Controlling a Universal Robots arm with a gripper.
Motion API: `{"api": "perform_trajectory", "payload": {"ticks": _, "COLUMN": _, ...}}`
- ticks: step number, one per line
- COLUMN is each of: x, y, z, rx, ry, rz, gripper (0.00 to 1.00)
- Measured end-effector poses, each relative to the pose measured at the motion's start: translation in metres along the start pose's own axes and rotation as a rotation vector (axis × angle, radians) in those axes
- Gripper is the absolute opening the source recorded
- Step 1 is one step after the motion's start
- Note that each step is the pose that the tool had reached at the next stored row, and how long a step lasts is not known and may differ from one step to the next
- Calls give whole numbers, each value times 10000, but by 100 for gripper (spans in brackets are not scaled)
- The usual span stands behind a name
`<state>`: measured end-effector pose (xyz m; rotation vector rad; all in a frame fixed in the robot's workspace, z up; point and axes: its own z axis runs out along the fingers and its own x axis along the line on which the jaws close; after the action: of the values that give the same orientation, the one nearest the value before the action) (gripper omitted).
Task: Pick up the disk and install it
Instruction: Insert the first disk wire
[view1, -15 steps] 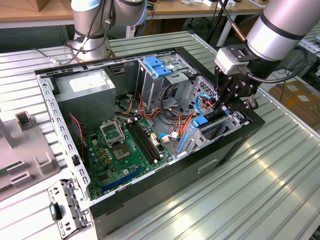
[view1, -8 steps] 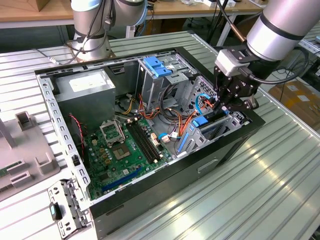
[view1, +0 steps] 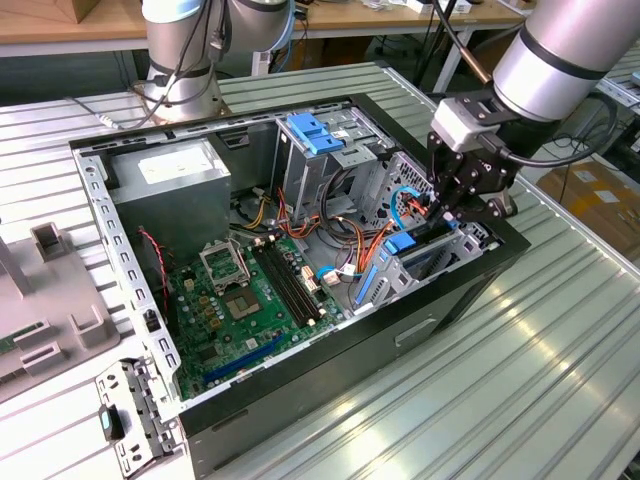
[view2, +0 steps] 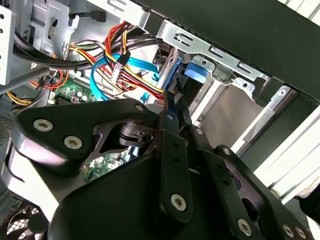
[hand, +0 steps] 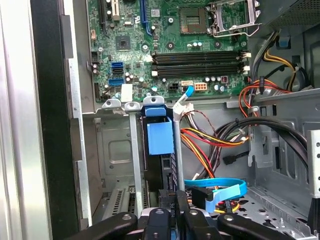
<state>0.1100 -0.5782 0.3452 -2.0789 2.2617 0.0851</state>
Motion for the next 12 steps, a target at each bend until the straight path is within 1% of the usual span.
{"api": "perform_trajectory", "payload": {"ticks": 2, "x": -4, "y": 0, "z": -15, "rx": 0, "ry": -8, "rz": -1, "gripper": 16}}
{"api": "perform_trajectory", "payload": {"ticks": 4, "x": -8, "y": 0, "z": -36, "rx": 0, "ry": -1, "rz": -1, "gripper": 16}}
{"api": "perform_trajectory", "payload": {"ticks": 8, "x": -16, "y": 0, "z": -33, "rx": -4, "ry": -40, "rz": 0, "gripper": 16}}
{"api": "perform_trajectory", "payload": {"ticks": 12, "x": -16, "y": -8, "z": -29, "rx": -15, "ry": -44, "rz": -68, "gripper": 16}}
